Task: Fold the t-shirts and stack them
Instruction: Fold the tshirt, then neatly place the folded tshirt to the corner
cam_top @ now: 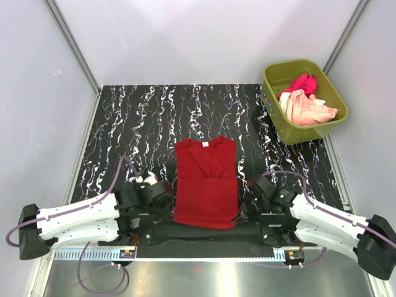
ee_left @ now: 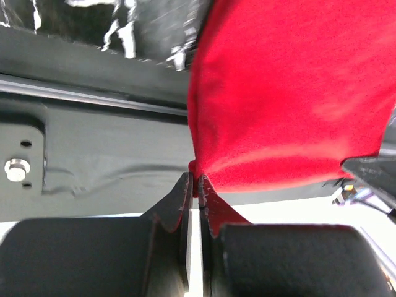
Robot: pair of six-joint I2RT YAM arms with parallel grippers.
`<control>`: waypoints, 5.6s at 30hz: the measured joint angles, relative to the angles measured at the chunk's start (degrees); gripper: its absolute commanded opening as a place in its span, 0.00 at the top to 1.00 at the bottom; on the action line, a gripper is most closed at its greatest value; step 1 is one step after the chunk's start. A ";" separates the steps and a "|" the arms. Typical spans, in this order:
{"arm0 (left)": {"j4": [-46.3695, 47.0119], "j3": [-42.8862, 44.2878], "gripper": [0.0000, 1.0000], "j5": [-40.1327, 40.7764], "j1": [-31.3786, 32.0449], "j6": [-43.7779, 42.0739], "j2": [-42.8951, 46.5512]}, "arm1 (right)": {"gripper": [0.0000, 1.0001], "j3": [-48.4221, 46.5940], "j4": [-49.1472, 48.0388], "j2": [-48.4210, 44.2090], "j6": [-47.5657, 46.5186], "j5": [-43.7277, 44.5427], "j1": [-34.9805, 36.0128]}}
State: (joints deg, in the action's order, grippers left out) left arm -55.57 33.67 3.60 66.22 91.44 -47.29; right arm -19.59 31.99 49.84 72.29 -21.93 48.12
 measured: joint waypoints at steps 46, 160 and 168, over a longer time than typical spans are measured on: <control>9.40 51.25 1.00 -3.76 -39.98 -51.01 -47.39 | 0.99 -56.39 12.79 48.43 -36.20 -9.73 -32.39; 28.30 87.58 1.00 8.24 -68.48 -101.92 -91.08 | 0.20 -59.69 17.79 55.63 -48.43 -3.52 -36.26; 31.39 94.07 1.00 13.60 -71.34 -105.48 -96.08 | 0.20 -61.79 21.73 55.63 -48.09 -2.47 -36.24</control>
State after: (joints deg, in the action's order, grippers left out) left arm -24.18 127.74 17.19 -5.13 -14.04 -143.37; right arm -81.38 53.71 105.47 24.21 -24.40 11.88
